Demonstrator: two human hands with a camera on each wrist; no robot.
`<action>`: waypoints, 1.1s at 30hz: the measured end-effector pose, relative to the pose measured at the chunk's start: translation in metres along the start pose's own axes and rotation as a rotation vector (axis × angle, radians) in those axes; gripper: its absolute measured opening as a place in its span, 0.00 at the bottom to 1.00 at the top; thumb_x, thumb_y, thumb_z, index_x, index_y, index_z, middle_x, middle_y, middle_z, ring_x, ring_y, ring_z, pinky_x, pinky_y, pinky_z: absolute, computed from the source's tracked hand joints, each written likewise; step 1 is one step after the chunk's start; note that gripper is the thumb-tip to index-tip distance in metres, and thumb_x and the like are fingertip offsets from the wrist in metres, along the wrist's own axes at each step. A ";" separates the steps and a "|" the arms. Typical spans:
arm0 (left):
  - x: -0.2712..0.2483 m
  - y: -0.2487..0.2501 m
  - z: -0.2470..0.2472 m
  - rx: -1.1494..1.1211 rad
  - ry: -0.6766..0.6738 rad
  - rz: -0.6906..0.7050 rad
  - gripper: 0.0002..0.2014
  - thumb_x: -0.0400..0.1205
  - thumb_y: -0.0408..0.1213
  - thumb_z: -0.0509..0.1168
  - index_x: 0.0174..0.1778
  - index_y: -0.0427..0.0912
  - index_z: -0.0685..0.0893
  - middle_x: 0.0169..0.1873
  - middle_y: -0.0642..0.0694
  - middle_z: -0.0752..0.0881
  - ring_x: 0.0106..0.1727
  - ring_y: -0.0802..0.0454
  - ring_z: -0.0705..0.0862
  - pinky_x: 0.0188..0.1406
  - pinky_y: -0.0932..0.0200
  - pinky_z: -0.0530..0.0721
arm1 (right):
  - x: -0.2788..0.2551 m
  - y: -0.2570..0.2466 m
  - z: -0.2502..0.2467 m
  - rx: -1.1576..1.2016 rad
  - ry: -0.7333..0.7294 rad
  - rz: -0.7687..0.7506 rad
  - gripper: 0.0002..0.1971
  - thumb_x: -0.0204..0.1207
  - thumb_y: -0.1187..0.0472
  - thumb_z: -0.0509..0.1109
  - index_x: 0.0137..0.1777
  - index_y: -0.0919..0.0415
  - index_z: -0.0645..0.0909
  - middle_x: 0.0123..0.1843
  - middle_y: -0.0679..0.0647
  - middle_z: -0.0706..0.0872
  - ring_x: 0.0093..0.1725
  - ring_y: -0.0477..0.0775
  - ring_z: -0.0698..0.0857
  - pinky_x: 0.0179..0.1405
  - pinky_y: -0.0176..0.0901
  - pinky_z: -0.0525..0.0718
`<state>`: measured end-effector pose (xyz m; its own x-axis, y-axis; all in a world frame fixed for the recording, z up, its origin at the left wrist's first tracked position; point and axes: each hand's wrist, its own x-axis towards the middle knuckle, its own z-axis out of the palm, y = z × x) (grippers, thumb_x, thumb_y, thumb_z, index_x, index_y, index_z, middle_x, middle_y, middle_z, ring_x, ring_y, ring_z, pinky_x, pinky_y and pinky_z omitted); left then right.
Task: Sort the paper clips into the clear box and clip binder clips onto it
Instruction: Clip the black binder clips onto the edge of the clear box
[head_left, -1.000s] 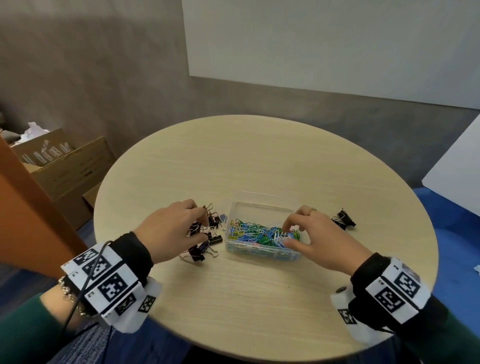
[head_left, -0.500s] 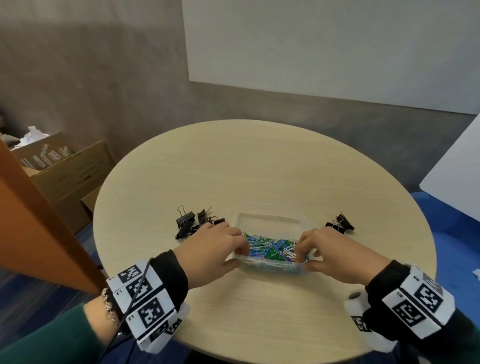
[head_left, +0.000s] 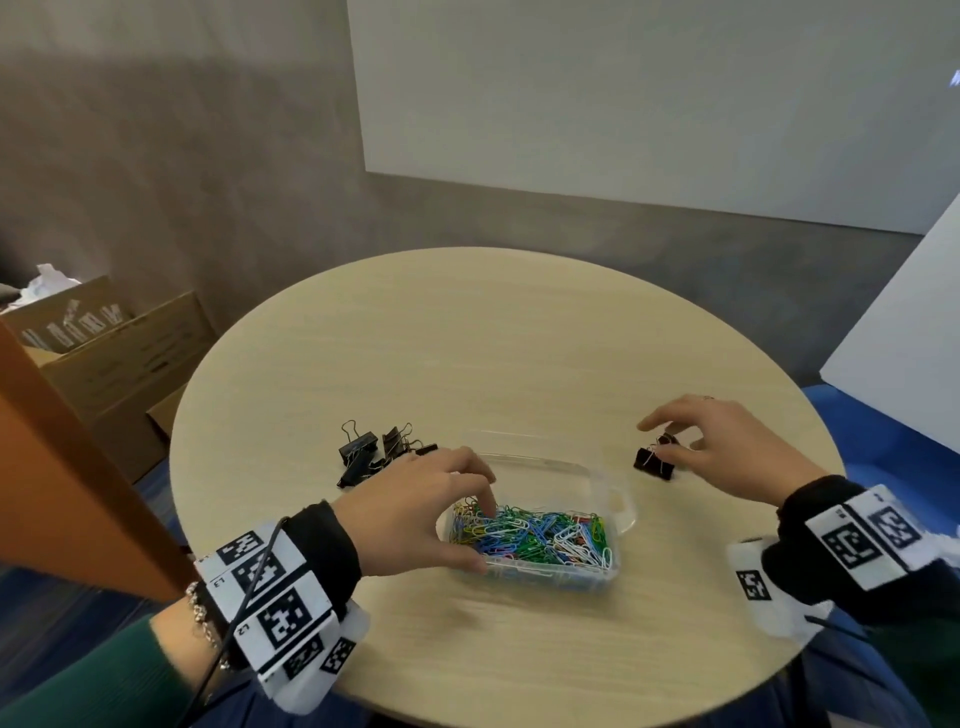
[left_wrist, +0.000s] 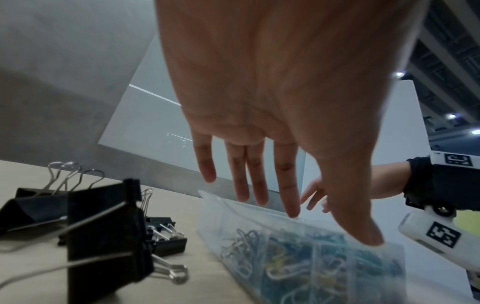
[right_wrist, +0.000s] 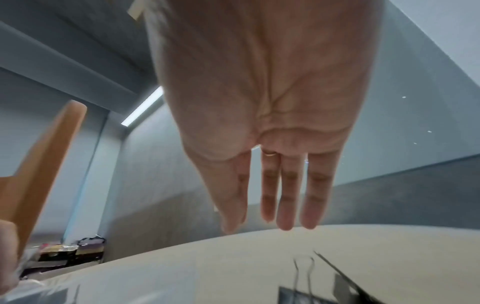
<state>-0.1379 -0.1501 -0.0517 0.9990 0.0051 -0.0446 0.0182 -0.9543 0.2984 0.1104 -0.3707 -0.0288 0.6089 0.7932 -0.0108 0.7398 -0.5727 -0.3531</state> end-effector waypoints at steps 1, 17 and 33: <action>0.002 0.001 0.002 -0.010 -0.024 0.020 0.23 0.73 0.64 0.68 0.62 0.61 0.76 0.71 0.62 0.70 0.70 0.63 0.70 0.70 0.57 0.68 | 0.002 0.006 0.004 -0.013 -0.036 0.008 0.16 0.77 0.60 0.71 0.63 0.44 0.81 0.65 0.48 0.81 0.59 0.47 0.80 0.62 0.47 0.79; 0.014 0.001 0.009 -0.010 -0.106 -0.013 0.30 0.77 0.62 0.64 0.73 0.58 0.70 0.71 0.59 0.74 0.69 0.58 0.74 0.70 0.54 0.73 | 0.023 0.022 0.027 0.072 -0.012 0.063 0.11 0.73 0.67 0.75 0.47 0.48 0.85 0.49 0.49 0.88 0.45 0.45 0.85 0.42 0.32 0.79; 0.029 0.004 -0.007 -0.092 -0.219 -0.067 0.29 0.71 0.58 0.73 0.67 0.55 0.77 0.64 0.56 0.77 0.64 0.59 0.76 0.65 0.55 0.76 | 0.023 0.030 0.026 -0.018 -0.024 0.087 0.02 0.74 0.58 0.75 0.43 0.50 0.84 0.44 0.50 0.83 0.41 0.46 0.79 0.38 0.36 0.75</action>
<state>-0.1088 -0.1516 -0.0451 0.9630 -0.0074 -0.2696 0.0973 -0.9228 0.3728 0.1392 -0.3642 -0.0639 0.6641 0.7450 -0.0627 0.6897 -0.6429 -0.3331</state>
